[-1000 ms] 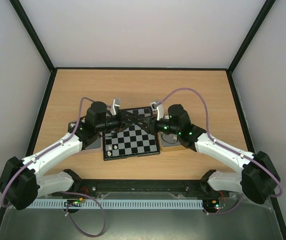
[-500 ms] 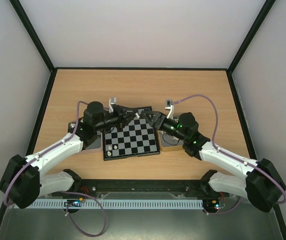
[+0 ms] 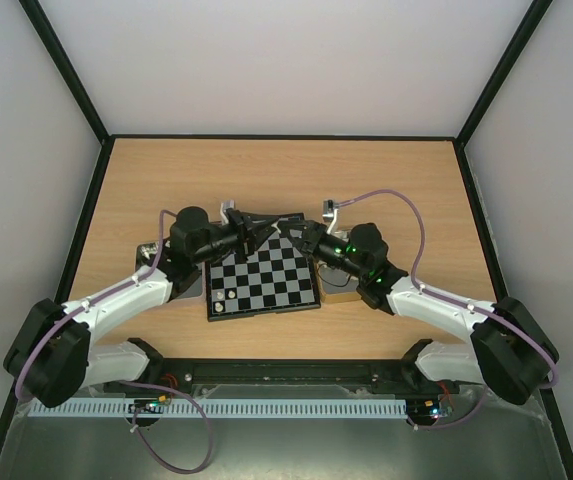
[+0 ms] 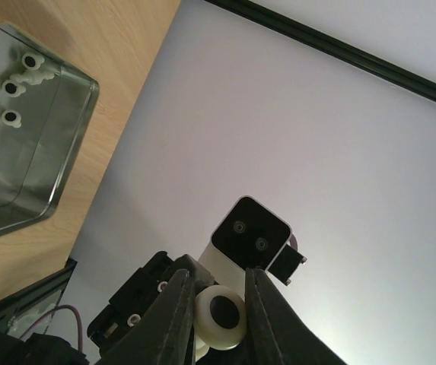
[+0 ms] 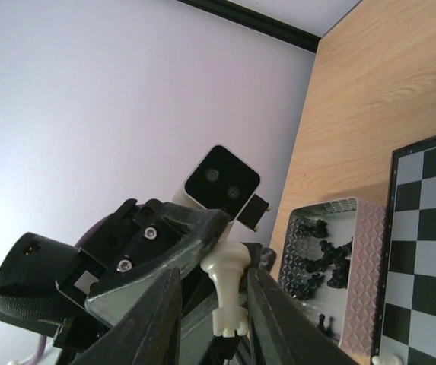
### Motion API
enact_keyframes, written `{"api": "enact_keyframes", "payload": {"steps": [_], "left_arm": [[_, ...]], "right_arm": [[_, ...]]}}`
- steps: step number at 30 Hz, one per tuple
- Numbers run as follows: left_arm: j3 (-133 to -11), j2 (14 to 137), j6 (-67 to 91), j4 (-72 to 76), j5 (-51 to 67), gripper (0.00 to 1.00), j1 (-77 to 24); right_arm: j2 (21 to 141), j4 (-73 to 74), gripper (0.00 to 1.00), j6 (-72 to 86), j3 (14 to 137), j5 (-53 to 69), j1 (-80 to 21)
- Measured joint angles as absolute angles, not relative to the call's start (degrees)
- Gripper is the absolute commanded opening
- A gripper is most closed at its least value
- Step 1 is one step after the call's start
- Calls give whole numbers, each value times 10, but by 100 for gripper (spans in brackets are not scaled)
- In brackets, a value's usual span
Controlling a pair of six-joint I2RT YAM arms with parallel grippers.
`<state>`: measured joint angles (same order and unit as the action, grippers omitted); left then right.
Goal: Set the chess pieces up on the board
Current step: Place the chess piece on the chessboard.
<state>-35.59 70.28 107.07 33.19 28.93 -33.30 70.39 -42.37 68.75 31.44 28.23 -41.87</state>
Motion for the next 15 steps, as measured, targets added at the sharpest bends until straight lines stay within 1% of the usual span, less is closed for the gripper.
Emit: {"api": "enact_keyframes", "payload": {"steps": [9, 11, 13, 15], "left_arm": [[-356, 703, 1087, 340, 282, 10, -333], [-356, 703, 1087, 340, 282, 11, -333], [-356, 702, 1087, 340, 281, 12, -333], [-356, 702, 1087, 340, 280, 17, -333]], "right_arm": [[712, -423, 22, 697, 322, 278, -424], [714, -423, 17, 697, 322, 278, -426], [715, -421, 11, 698, 322, 275, -429], [715, -416, 7, 697, 322, 271, -429]]}}
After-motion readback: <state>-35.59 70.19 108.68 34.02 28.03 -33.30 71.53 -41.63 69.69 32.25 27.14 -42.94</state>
